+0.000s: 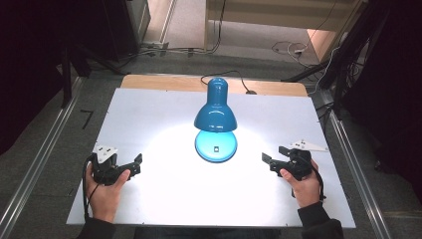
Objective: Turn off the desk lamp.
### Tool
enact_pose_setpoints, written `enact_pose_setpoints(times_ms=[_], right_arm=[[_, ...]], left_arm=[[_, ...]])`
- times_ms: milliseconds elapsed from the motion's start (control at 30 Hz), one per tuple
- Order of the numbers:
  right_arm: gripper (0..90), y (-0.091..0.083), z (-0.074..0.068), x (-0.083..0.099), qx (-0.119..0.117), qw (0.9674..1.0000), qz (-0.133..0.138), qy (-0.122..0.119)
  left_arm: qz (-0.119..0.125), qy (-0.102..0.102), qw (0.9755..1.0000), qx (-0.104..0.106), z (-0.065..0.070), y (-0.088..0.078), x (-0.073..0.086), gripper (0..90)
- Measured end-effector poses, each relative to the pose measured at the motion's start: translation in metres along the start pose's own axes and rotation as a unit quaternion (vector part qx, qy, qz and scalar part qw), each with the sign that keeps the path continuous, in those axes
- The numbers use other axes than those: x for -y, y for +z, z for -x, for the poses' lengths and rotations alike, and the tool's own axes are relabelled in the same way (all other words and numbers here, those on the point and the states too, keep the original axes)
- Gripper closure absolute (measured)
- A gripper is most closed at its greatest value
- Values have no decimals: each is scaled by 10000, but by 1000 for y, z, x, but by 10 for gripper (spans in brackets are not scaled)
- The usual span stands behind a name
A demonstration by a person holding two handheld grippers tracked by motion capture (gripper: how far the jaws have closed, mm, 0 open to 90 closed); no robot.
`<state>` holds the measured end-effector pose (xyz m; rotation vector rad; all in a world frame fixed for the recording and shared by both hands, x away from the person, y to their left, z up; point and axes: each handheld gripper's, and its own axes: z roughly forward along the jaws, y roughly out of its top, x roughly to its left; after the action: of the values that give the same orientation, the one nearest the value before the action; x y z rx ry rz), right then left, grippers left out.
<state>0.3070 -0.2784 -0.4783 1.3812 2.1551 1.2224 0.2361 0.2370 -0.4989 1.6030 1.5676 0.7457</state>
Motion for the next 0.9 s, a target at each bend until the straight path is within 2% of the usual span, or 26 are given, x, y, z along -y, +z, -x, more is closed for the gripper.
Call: enact_pose_setpoints(times_ms=[900], right_arm=[[185,18,-21,-6,-174,9995,-122,-240]], left_arm=[[13,4,10000,20,0,-1,0,60]])
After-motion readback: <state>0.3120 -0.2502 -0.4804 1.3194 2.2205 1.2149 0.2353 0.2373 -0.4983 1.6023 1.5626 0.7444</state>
